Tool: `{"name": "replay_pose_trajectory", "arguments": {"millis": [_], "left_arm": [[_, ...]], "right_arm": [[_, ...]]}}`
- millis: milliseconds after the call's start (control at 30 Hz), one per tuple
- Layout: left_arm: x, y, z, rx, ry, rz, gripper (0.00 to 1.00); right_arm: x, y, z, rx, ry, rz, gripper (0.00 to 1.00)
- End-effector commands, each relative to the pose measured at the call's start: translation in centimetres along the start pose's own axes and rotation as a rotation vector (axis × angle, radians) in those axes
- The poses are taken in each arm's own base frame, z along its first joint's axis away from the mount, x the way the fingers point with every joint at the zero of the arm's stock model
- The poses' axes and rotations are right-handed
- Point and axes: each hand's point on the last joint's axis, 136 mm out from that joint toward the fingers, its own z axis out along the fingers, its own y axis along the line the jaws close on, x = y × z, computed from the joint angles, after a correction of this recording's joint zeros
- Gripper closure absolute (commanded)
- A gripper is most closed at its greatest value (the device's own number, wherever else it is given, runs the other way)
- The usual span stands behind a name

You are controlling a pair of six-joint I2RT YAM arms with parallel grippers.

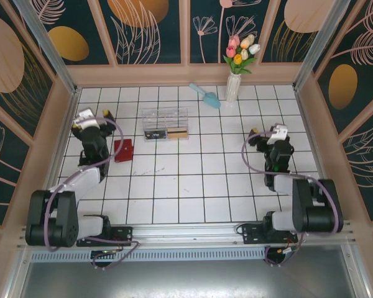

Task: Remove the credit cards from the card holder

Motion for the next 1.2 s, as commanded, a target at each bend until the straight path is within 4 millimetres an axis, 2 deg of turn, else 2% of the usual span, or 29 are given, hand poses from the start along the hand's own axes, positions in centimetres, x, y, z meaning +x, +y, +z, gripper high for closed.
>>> {"name": "replay_pose_trajectory", "arguments": {"millis": [0,67,100,133,333,433,500,567,600,700,867,1000,1167], "left_arm": [[1.7,2.3,-0.6,-0.164,0.201,-0.159,0.01],[3.1,0.7,-0.6,-0.099,0.304,-0.213,0.01],[4.2,-0.1,-0.6,-0.069,0.357,-0.249,0.01],[5.6,-0.4,-0.7,-0.061,0.405,-0.287,0.01],[12.6,-2.0,0.2,-0.019,0.621,-0.312,0.01],[15.4,-1.8,1.3,-0.071,0.715,-0.257,0.02],[17.1,-1.9,1.9,-0.088,0.781,-0.23,0.09],[17.9,-1.6,2.3,-0.127,0.808,-0.212,0.1],[19.2,-0.9,2.3,-0.158,0.833,-0.191,0.1],[20.2,-0.5,2.2,-0.178,0.855,-0.172,0.11],[22.0,-0.4,1.5,-0.181,0.914,-0.177,0.24],[23.3,-0.4,0.4,-0.18,0.962,-0.184,0.42],[23.5,-0.9,-2.0,-0.153,0.973,-0.19,0.45]], "right_arm": [[-3.5,-0.9,-0.4,0.085,-0.014,0.195,0.01],[-4.4,-1.7,-0.7,0.146,0.004,0.4,0.01],[-4.5,-1.5,-0.8,0.133,0.031,0.448,0.01],[-4.9,-0.2,-0.8,0.061,0.05,0.435,0.01],[-4.2,3.4,-1.4,-0.07,0.146,0.442,0.01],[-4.4,5.4,-2.1,-0.11,0.146,0.396,0.01],[-4.7,6.3,-2.6,-0.119,0.136,0.367,0.01],[-5.0,7.1,-2.9,-0.132,0.135,0.35,0.01],[-5.2,7.3,-3.0,-0.134,0.133,0.346,0.01],[-5.4,7.8,-3.2,-0.142,0.131,0.34,0.01],[-5.3,8.1,-3.1,-0.149,0.128,0.342,0.01],[-4.9,8.1,-3.0,-0.144,0.141,0.356,0.01],[-4.5,8.1,-3.0,-0.14,0.147,0.36,0.01]]}}
